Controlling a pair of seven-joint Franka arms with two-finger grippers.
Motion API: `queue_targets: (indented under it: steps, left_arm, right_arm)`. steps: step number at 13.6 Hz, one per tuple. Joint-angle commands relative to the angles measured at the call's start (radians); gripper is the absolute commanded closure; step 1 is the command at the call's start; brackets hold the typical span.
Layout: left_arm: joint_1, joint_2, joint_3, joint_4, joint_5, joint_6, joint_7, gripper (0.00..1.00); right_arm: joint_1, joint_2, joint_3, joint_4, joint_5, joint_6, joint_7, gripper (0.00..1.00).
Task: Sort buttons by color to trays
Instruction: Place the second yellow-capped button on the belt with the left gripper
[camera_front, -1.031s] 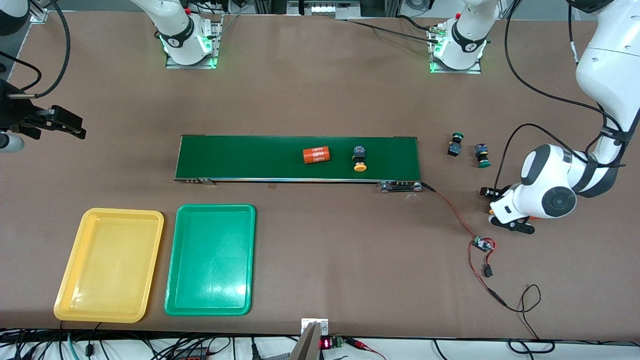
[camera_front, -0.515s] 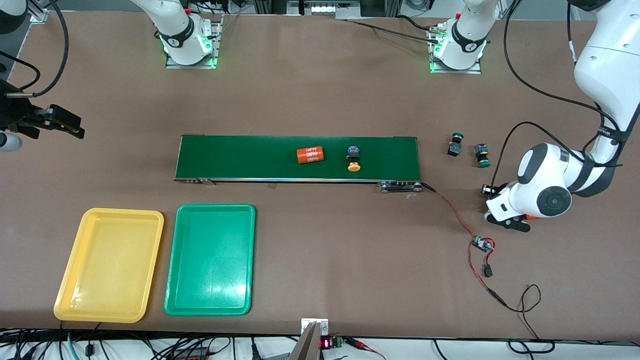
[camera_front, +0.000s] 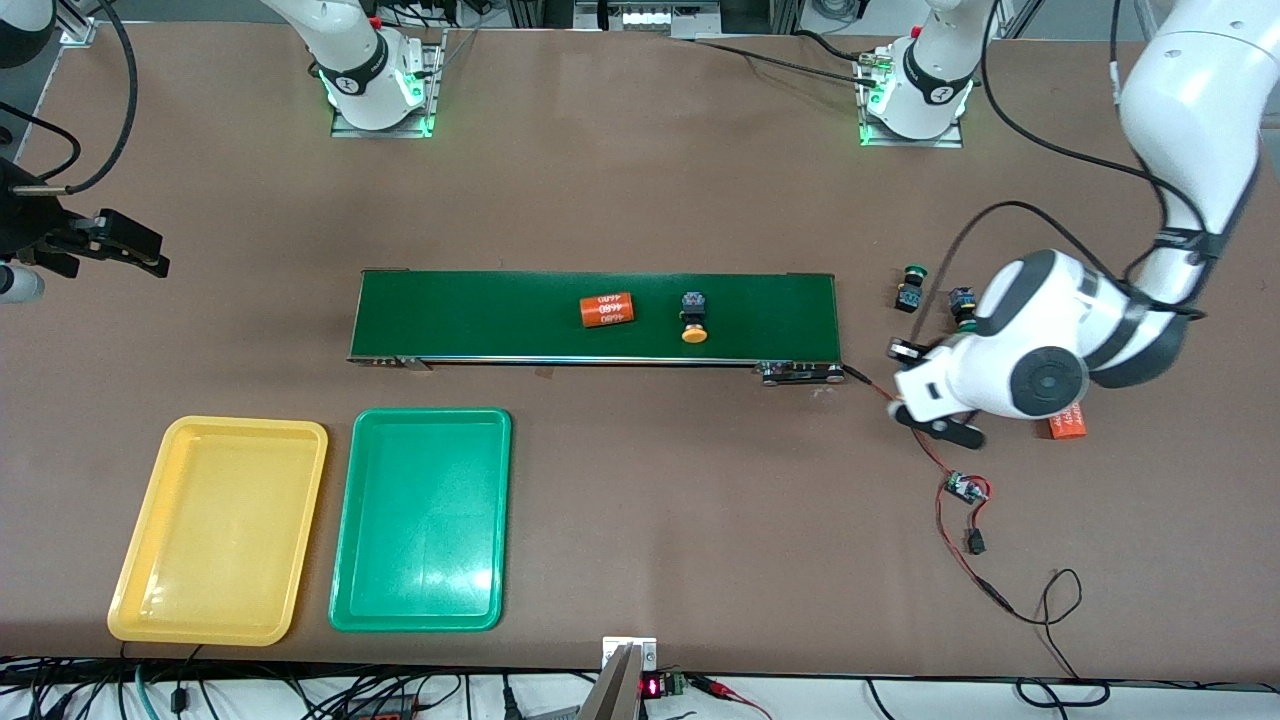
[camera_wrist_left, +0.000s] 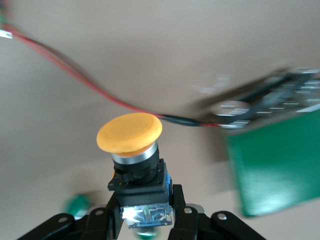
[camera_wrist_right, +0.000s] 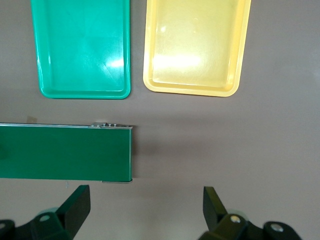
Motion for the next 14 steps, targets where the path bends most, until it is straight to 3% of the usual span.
queue_targets:
  steps: [1, 5, 7, 8, 9, 10, 14]
  left_arm:
    - [-0.100, 0.008, 0.001, -0.007, -0.080, -0.018, -0.162, 0.76]
    - [-0.247, 0.014, 0.003, -0.018, -0.083, 0.006, -0.349, 0.77]
    - [-0.272, 0.014, 0.004, -0.059, -0.081, 0.087, -0.374, 0.76]
    - [-0.272, 0.014, 0.004, -0.082, -0.081, 0.123, -0.374, 0.70]
    - [-0.272, 0.014, 0.004, -0.093, -0.081, 0.141, -0.376, 0.60]
    - [-0.273, 0.015, 0.004, -0.096, -0.081, 0.143, -0.399, 0.01]
    - [-0.254, -0.014, -0.004, -0.076, -0.080, 0.103, -0.411, 0.00]
  right_arm:
    - [0.001, -0.015, 0.003, -0.006, -0.010, 0.000, -0.003, 0.00]
    - [0.002, -0.015, 0.003, -0.006, -0.011, -0.002, -0.005, 0.00]
    - [0.001, -0.015, 0.003, -0.006, -0.011, 0.000, -0.003, 0.00]
    - [0.001, -0.015, 0.003, -0.006, -0.011, 0.000, -0.003, 0.00]
    - [0.001, -0.015, 0.003, -0.006, -0.011, 0.000, -0.003, 0.00]
    - [0.001, -0.015, 0.003, -0.006, -0.011, -0.001, -0.003, 0.00]
    - [0.002, -0.015, 0.003, -0.006, -0.011, -0.001, -0.003, 0.00]
